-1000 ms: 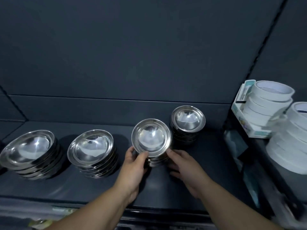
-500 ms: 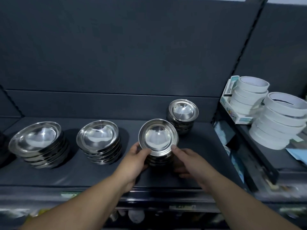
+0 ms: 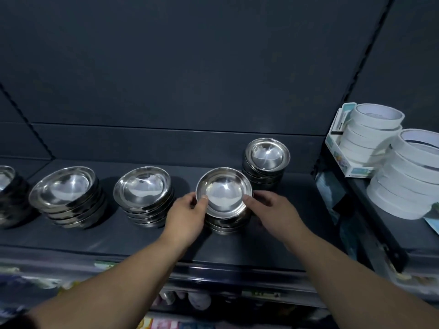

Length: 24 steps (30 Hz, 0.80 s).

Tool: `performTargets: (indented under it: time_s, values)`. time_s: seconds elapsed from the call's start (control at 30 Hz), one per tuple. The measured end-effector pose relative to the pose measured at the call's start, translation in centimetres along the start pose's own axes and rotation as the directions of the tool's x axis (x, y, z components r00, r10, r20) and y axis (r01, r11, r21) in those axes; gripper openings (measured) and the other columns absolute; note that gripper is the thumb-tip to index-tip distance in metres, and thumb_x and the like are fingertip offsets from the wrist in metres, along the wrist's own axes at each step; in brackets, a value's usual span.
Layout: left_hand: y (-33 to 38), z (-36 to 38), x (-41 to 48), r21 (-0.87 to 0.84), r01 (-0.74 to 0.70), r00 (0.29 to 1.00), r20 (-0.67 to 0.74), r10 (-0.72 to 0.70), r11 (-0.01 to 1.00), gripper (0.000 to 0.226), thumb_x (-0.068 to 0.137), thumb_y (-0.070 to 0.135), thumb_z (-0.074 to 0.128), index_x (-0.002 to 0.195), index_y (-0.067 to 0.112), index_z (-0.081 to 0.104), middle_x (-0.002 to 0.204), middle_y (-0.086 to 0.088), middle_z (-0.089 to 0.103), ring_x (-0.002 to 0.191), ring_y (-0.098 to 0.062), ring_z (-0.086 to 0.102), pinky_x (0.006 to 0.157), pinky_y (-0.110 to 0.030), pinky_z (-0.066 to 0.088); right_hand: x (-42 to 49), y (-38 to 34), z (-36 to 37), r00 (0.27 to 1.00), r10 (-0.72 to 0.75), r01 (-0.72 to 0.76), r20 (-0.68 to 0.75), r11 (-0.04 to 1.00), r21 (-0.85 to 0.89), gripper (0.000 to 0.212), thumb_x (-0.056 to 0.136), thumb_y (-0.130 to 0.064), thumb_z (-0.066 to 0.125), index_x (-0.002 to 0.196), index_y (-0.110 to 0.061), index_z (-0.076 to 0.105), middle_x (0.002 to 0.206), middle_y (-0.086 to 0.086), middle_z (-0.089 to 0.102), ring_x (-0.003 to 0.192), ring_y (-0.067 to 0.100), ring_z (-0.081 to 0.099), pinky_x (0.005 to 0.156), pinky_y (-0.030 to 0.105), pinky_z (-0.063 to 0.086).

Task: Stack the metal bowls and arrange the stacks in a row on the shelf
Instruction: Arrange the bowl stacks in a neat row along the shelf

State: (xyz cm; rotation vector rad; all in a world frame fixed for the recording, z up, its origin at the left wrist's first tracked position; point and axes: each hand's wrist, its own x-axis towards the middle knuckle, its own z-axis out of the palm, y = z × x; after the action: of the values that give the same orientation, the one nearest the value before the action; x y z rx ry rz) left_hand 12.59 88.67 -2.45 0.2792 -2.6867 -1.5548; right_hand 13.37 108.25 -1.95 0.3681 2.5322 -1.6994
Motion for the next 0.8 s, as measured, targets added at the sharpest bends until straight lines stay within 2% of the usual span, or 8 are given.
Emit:
performTargets:
  time_s: [0.03, 0.17, 0.3, 0.43, 0.57, 0.7, 0.8]
  values:
    - [-0.1, 0.1, 0.3, 0.016, -0.003, 1.0, 0.0, 0.003, 1.0, 0.031, 0.096, 0.037, 0.05, 0.107, 0.015, 0.069, 0.102, -0.008, 0.068, 0.096, -0.023, 0.063, 0.082, -0.027, 0.043, 0.2, 0.0, 0.1, 1.0, 0.007, -0.007, 0.004, 1.0, -0.002, 0.055, 0.069, -0.063, 0.07, 0.112, -0.03, 0.072, 0.097, -0.008, 0.074, 0.08, 0.012, 0.068, 0.082, 0.037, 0.06]
    - [0.0, 0.3, 1.1, 0.053, -0.05, 0.999, -0.014, 0.05, 0.997, 0.031, 0.096, 0.036, 0.047, 0.097, 0.016, 0.071, 0.099, -0.009, 0.069, 0.096, -0.024, 0.063, 0.084, -0.029, 0.045, 0.2, -0.2, 0.5, 0.999, 0.042, -0.041, -0.018, 0.997, 0.058, 0.023, 0.082, -0.03, 0.07, 0.102, -0.019, 0.074, 0.078, -0.002, 0.073, 0.06, 0.012, 0.068, 0.065, 0.034, 0.062]
    - [0.5, 0.2, 1.3, 0.051, -0.071, 0.997, -0.029, 0.073, 0.996, 0.031, 0.096, 0.034, 0.046, 0.084, 0.016, 0.068, 0.093, -0.01, 0.068, 0.092, -0.025, 0.062, 0.078, -0.028, 0.042, -0.2, -0.5, 0.8, 0.996, 0.078, -0.073, -0.039, 0.992, 0.107, 0.018, 0.082, -0.019, 0.067, 0.097, -0.013, 0.074, 0.072, 0.002, 0.073, 0.056, 0.013, 0.067, 0.058, 0.029, 0.059]
    - [0.6, 0.1, 1.3, 0.026, -0.103, 0.995, -0.013, 0.104, 0.994, 0.033, 0.095, 0.039, 0.046, 0.103, 0.018, 0.07, 0.105, -0.006, 0.067, 0.102, -0.02, 0.061, 0.094, -0.032, 0.046, -0.2, -0.6, 0.8, 0.994, 0.091, -0.081, -0.065, 0.986, 0.146, 0.017, 0.082, -0.018, 0.065, 0.096, -0.015, 0.074, 0.072, 0.004, 0.074, 0.059, 0.015, 0.07, 0.06, 0.032, 0.061]
    - [0.5, -0.2, 0.9, -0.042, -0.086, 0.996, 0.02, 0.087, 0.995, 0.054, 0.083, 0.058, 0.043, 0.121, 0.025, 0.063, 0.116, 0.0, 0.066, 0.105, -0.012, 0.062, 0.102, -0.036, 0.045, -0.2, -0.6, 1.2, 0.992, 0.103, -0.092, -0.067, 0.983, 0.159, 0.018, 0.083, -0.02, 0.064, 0.097, -0.018, 0.074, 0.075, 0.003, 0.075, 0.065, 0.017, 0.072, 0.064, 0.033, 0.062]
    - [0.7, -0.5, 0.7, -0.095, -0.07, 0.996, 0.039, 0.074, 0.993, 0.042, 0.094, 0.04, 0.053, 0.131, 0.021, 0.057, 0.119, 0.003, 0.066, 0.109, -0.011, 0.061, 0.1, -0.026, 0.043, -0.3, -0.7, 1.4, 0.99, 0.124, -0.113, -0.062, 0.98, 0.167, 0.016, 0.084, -0.016, 0.063, 0.094, -0.014, 0.075, 0.072, 0.006, 0.075, 0.062, 0.017, 0.071, 0.061, 0.031, 0.06]
    - [0.7, -0.7, 0.7, -0.122, -0.084, 0.994, 0.053, 0.091, 0.989, 0.036, 0.095, 0.035, 0.055, 0.128, 0.022, 0.059, 0.112, 0.003, 0.07, 0.105, -0.01, 0.063, 0.098, -0.027, 0.046, -0.3, -0.7, 1.5, 0.988, 0.138, -0.125, -0.071, 0.979, 0.162, 0.015, 0.085, -0.014, 0.063, 0.093, -0.012, 0.075, 0.072, 0.007, 0.075, 0.06, 0.016, 0.069, 0.063, 0.034, 0.061]
